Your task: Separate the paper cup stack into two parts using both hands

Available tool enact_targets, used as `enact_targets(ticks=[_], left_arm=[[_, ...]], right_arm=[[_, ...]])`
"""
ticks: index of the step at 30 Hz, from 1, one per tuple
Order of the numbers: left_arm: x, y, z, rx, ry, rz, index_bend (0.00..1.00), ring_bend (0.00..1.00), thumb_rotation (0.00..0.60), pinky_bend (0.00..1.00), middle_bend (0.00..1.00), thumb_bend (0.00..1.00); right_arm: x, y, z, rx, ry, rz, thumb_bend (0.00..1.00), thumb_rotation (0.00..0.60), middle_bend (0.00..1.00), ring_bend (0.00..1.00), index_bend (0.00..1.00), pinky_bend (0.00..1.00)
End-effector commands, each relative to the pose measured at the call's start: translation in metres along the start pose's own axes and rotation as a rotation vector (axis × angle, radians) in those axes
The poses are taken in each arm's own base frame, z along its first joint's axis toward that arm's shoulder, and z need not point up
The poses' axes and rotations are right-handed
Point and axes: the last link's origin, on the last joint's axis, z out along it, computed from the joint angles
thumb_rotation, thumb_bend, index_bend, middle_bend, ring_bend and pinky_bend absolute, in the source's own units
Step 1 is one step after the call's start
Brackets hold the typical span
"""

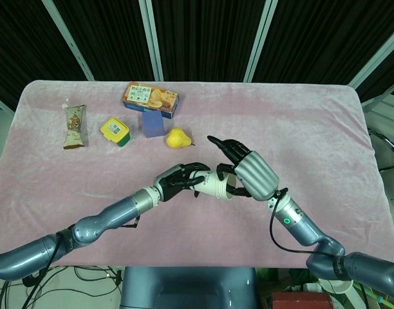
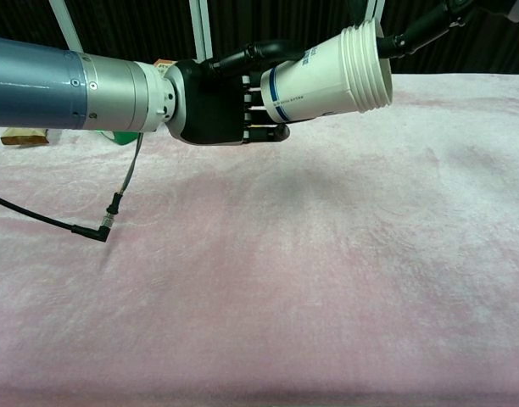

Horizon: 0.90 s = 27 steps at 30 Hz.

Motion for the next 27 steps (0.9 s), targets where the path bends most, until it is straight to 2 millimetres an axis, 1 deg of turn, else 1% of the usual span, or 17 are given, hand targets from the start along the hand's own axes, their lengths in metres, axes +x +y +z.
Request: enact_targets(ticks=[1, 15, 22, 27], left_arm=[[0.0003, 0.0007, -0.0007, -0.003, 0.001, -0.001, 0.51, 0.34, 0.600, 0.63, 0.45, 0.42], [0.0026, 0.0037, -0.0042, -0.013, 0.002, -0.013, 0.50, 0.34, 0.600, 0.64, 0.45, 0.42], [0.0034, 0.0040, -0.0041, -0.016, 0.001, -0.024, 0.50, 0.34, 0.600, 0.65, 0.45, 0.42], [0.0050, 0.0036, -0.0040, -0.018, 0.006, -0.017, 0.51, 0.34, 0.600, 0.67, 0.45, 0.46]], right_arm=[[0.0007, 0.0006, -0.0008, -0.003, 0.000, -0.001, 0.35, 0.600, 0.00, 0.16, 0.82, 0.18], [0.0004, 0.0082, -0.0064, -0.029, -0.004, 0.007, 0.36, 0.600, 0.00, 0.16, 0.85, 0.18], [0.0014, 0.0091, -0.0083, -0.032, -0.001, 0.017, 0.39, 0.600, 0.00, 0.16, 0.87, 0.18], [0.0032, 0.0096, -0.0104, -0.029, 0.000, 0.008, 0.39, 0.600, 0.00, 0.16, 0.87, 0.18]])
